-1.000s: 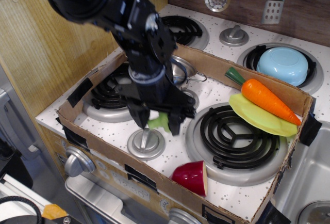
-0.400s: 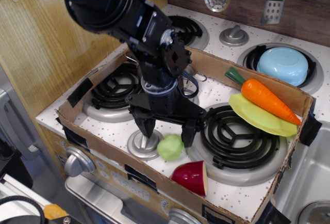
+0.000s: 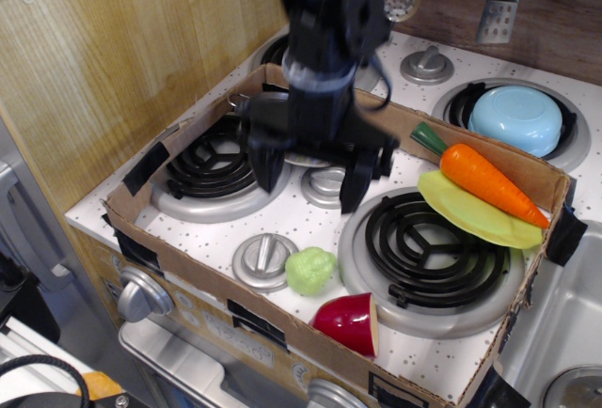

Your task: Take broccoli out of pan

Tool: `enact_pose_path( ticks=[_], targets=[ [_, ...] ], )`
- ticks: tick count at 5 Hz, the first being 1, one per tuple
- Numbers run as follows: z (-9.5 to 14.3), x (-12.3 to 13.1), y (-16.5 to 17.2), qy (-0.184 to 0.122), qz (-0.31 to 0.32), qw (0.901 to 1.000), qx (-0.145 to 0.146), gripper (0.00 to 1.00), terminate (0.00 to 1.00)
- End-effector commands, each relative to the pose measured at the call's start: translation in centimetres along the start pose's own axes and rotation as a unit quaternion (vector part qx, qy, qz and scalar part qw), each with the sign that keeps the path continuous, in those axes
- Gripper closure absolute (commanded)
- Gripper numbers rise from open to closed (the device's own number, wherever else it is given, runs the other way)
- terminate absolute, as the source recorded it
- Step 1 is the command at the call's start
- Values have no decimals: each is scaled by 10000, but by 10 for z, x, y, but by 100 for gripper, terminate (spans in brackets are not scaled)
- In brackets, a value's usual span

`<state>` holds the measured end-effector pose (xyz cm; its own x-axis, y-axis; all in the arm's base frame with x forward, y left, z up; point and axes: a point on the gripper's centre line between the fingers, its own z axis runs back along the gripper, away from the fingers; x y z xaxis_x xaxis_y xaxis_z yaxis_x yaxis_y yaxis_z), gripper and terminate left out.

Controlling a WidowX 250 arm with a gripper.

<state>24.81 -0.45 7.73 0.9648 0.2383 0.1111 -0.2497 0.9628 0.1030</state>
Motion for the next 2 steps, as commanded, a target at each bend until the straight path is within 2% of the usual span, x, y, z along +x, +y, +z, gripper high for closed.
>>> enact_pose_path(
  ticks=[1,2],
  targets=[
    [35,20,-5,-471,-116,9987,-165,0,0],
    [35,20,-5,-471,-116,9987,-165,0,100]
  ],
)
